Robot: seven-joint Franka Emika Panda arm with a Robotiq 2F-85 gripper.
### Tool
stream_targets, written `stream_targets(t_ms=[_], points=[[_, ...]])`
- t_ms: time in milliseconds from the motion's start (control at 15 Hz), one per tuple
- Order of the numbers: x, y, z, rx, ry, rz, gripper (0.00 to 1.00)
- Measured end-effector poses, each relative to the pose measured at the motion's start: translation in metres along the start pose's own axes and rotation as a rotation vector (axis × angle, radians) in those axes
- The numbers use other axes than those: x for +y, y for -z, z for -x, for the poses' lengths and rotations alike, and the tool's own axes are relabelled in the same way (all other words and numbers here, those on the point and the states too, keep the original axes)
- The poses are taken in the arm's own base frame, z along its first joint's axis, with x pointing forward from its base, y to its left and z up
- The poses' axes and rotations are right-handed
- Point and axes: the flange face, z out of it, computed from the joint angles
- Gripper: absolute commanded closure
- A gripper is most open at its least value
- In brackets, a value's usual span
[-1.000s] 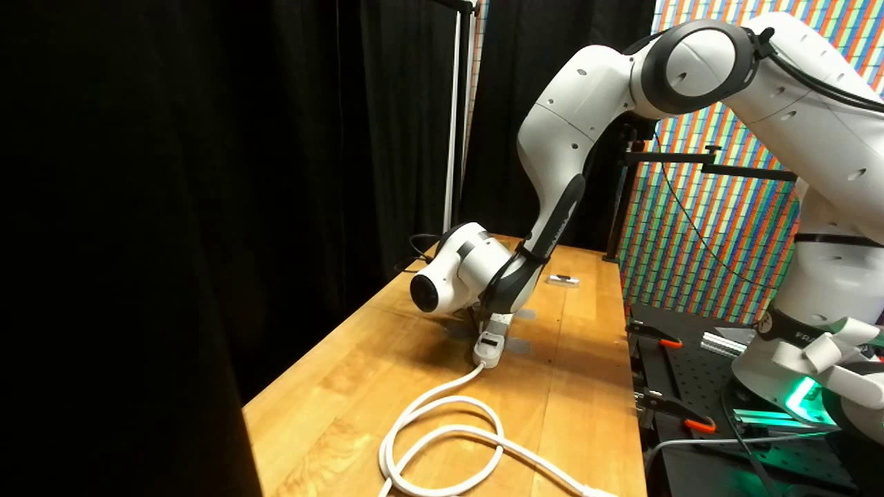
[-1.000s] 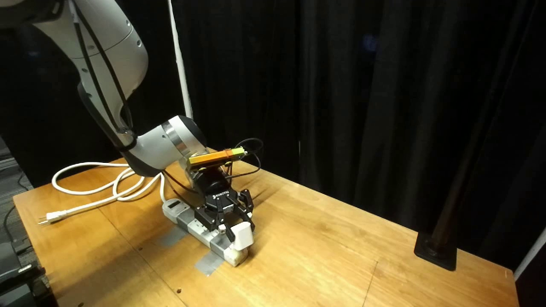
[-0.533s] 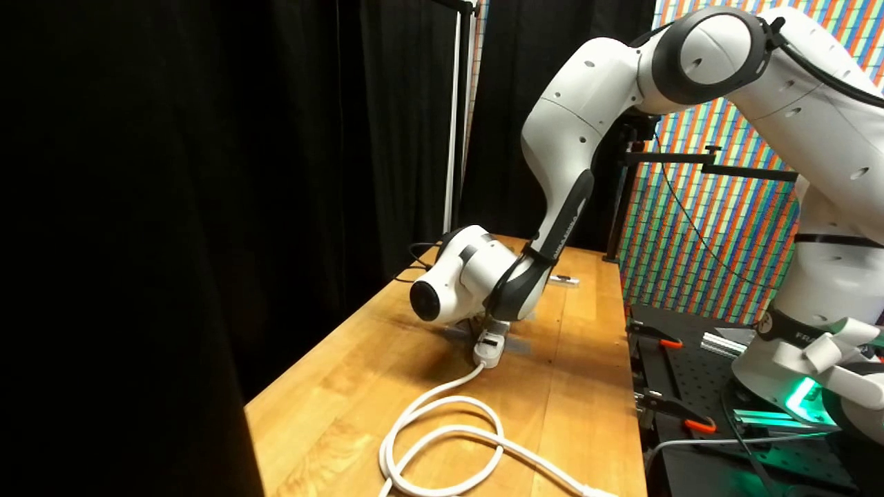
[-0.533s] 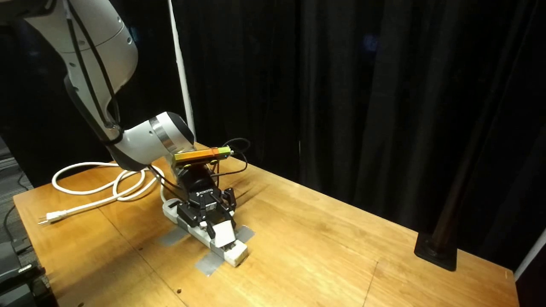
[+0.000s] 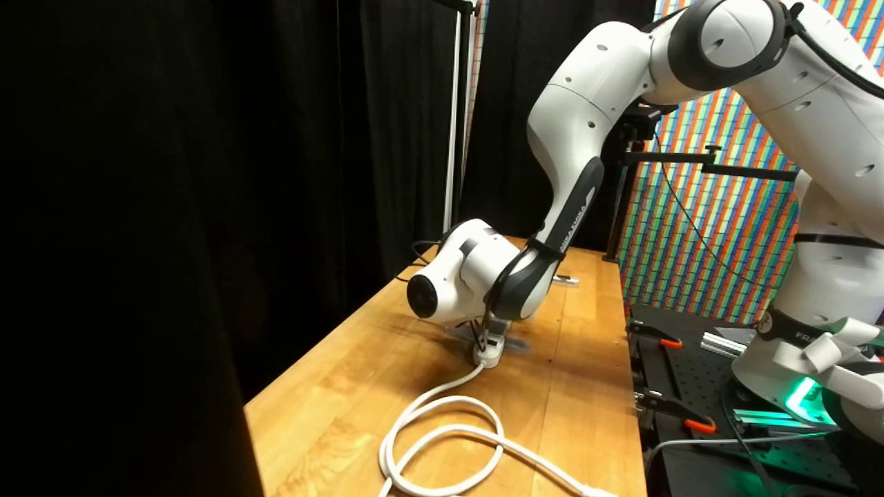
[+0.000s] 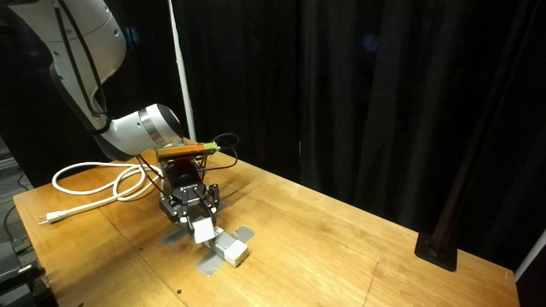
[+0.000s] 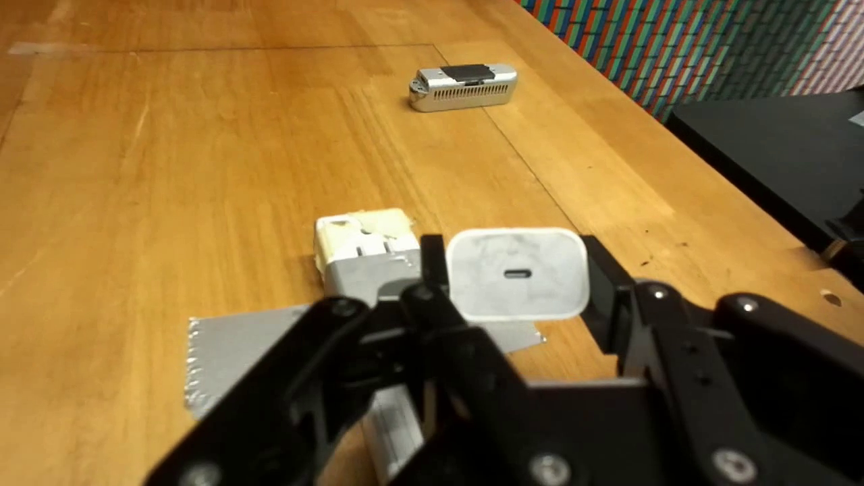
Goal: Connect the charger head to the adapter
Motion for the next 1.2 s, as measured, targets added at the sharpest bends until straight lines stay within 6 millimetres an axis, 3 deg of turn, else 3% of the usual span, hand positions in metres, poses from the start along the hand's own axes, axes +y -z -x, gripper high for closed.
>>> stream_targets(t_ms=[333, 533, 867, 1200], points=[[0.015, 0.028, 0.054, 0.122, -0.179, -0.017, 0.77], [0.022, 0.040, 0.072, 0.250, -0.244, -0.011, 0.77], [0.025, 0.045, 0.061, 0.455, -0.250, 0.056, 0.77], [0.019, 0.031, 0.055, 0.532, -0.240, 0.076, 0.77]])
